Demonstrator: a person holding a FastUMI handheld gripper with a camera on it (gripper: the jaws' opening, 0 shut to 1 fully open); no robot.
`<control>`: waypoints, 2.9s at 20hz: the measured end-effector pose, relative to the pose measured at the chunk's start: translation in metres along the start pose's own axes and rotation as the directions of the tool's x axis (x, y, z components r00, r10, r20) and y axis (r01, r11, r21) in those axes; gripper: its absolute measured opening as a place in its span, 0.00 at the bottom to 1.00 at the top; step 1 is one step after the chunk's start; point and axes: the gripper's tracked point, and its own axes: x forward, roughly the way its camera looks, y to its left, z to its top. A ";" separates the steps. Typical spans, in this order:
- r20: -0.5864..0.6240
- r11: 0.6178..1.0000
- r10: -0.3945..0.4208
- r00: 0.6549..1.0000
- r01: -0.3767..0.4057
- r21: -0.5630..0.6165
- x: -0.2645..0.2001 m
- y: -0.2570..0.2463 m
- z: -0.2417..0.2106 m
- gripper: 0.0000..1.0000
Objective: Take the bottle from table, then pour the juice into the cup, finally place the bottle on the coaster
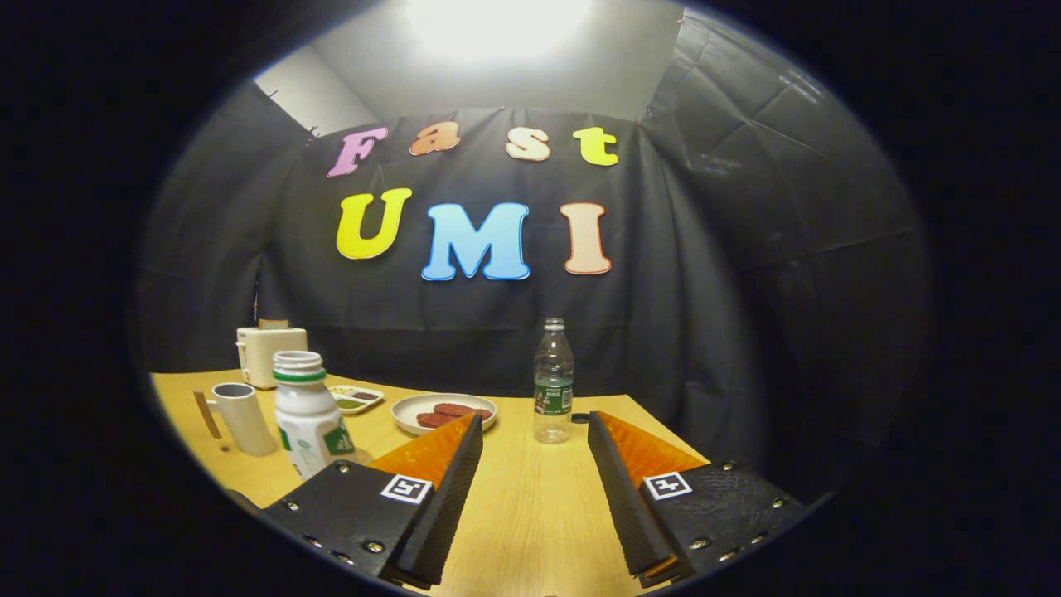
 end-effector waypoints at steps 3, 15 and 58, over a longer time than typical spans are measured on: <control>-0.006 0.999 0.047 0.999 -0.047 0.022 -0.018 0.018 0.008 0.78; -0.076 0.959 0.282 0.956 -0.279 0.047 -0.051 0.121 -0.019 0.78; -0.229 0.825 -0.057 0.972 -0.083 -0.559 0.020 0.172 -0.037 0.71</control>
